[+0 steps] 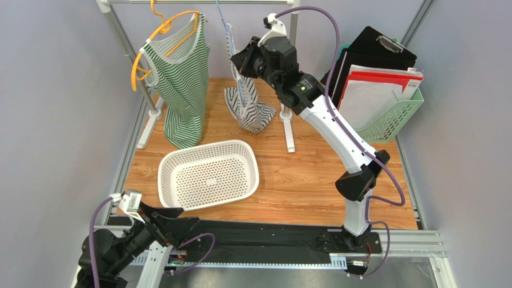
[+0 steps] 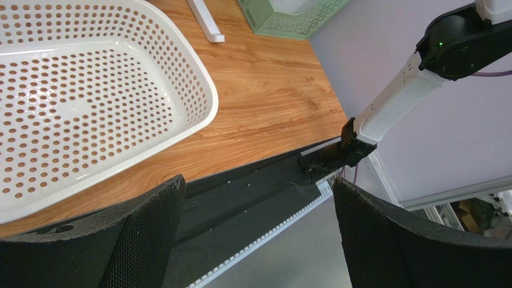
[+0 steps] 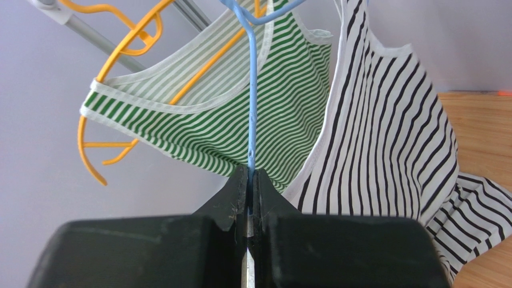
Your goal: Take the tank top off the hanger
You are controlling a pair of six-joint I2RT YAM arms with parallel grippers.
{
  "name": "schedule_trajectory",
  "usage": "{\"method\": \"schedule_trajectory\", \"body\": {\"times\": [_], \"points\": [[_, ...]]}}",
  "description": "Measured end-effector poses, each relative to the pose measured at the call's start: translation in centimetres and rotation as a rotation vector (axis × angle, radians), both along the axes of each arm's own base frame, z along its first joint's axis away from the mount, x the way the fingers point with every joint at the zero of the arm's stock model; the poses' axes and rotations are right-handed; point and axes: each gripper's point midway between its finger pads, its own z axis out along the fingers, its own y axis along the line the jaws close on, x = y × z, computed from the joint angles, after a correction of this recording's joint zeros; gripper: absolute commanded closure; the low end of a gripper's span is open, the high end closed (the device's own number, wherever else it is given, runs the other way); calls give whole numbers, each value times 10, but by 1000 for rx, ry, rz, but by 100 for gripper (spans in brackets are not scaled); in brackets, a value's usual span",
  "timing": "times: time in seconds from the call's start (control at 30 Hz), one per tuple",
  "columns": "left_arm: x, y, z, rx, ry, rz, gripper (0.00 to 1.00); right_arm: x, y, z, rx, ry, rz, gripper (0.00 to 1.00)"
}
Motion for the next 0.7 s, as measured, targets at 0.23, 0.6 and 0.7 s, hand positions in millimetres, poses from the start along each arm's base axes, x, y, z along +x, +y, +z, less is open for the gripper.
{"method": "schedule_trajectory", "body": {"times": [0.23, 0.6, 0.7], "points": [[-17, 3, 15, -7, -47, 0, 6, -31, -20, 36, 53, -41, 37, 100], [-34, -9, 35, -34, -52, -104, 8, -92, -61, 88, 148, -133, 97, 100], [-36, -14, 44, -64, -61, -136, 10, -101, -65, 94, 161, -149, 113, 100]]}}
